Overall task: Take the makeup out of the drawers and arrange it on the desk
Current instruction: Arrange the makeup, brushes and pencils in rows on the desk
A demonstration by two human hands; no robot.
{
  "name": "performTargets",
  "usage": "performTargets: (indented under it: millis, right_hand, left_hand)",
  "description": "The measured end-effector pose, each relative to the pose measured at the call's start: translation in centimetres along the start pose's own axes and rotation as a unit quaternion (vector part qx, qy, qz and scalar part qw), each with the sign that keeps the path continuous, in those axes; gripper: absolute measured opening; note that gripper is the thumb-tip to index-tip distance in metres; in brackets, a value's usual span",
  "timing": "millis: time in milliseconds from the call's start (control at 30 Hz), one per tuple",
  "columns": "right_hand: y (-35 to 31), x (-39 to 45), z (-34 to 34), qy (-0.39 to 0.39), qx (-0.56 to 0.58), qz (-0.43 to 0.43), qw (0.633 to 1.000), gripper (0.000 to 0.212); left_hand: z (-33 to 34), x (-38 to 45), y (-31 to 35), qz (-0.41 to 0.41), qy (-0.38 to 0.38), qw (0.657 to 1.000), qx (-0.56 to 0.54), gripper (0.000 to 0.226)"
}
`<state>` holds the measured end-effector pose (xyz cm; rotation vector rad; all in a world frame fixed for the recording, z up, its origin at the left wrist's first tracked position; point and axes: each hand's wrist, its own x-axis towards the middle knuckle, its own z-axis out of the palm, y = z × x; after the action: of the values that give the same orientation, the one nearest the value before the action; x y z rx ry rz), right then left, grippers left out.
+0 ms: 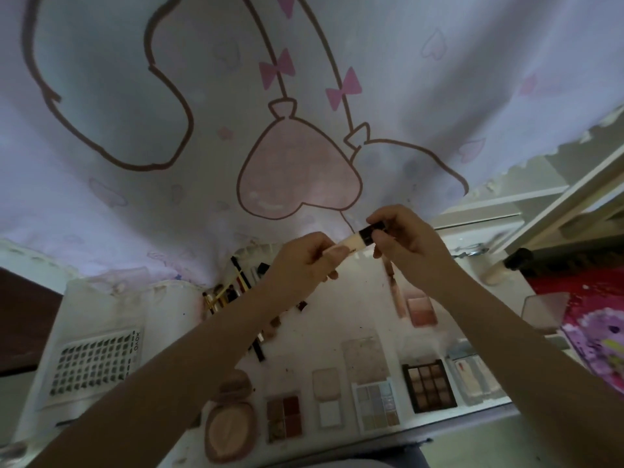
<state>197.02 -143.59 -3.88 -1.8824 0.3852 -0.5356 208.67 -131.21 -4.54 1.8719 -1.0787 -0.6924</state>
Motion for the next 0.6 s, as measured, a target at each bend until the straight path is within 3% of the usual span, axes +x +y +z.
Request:
performTargets:
  millis: [100, 133, 200, 300, 400, 467, 500, 533, 600]
  right_hand:
    - [0.2, -0.2, -0.7, -0.052, -0.024, 0.064, 0.996, 0.024]
    - [0.0, -0.2, -0.7, -0.07, -0.032, 0.091, 0.993, 0.016]
    - [0.0, 0.2, -0.6, -0.08, -0.084, 0.126, 0.985, 0.026]
    - [0.3, 0.3, -0.3, -0.055, -0.128, 0.08, 0.987, 0.024]
    - [1.1, 0.2, -0.6, -0.073, -0.065, 0.042, 0.994, 0.037]
    - [1.0, 0.6, -0.4, -0.102, -0.019, 0.083, 0.991, 0.032]
    - [1.1, 0.8, -0.2, -0.105, -0.025, 0.108, 0.988, 0.019]
    - [1.0, 1.0, 0.1, -0.11, -0.06, 0.122, 0.985, 0.008]
    - [1.0, 1.3, 0.8, -0.117, -0.166, 0.114, 0.973, 0.028]
  left_hand:
    - [-0.5, -0.3, -0.5, 0.031, -0.026, 0.995, 0.096, 0.021]
    - [-0.5, -0.4, -0.6, 0.047, -0.015, 0.989, 0.138, 0.033]
    - [-0.3, -0.3, -0.6, 0.085, -0.004, 0.978, 0.191, 0.053]
    - [-0.2, -0.1, -0.8, 0.087, -0.031, 0.963, 0.253, 0.038]
    - [-0.3, 0.3, -1.3, 0.064, -0.031, 0.964, 0.256, 0.031]
    - [-0.5, 0.3, -1.6, 0.066, -0.026, 0.962, 0.264, 0.031]
    - [-0.5, 0.3, -1.8, 0.067, -0.027, 0.959, 0.273, 0.031]
    - [-0.4, 0.2, -2.0, 0.069, -0.031, 0.956, 0.283, 0.031]
    - [-0.5, 0.1, -2.2, 0.073, -0.044, 0.948, 0.307, 0.033]
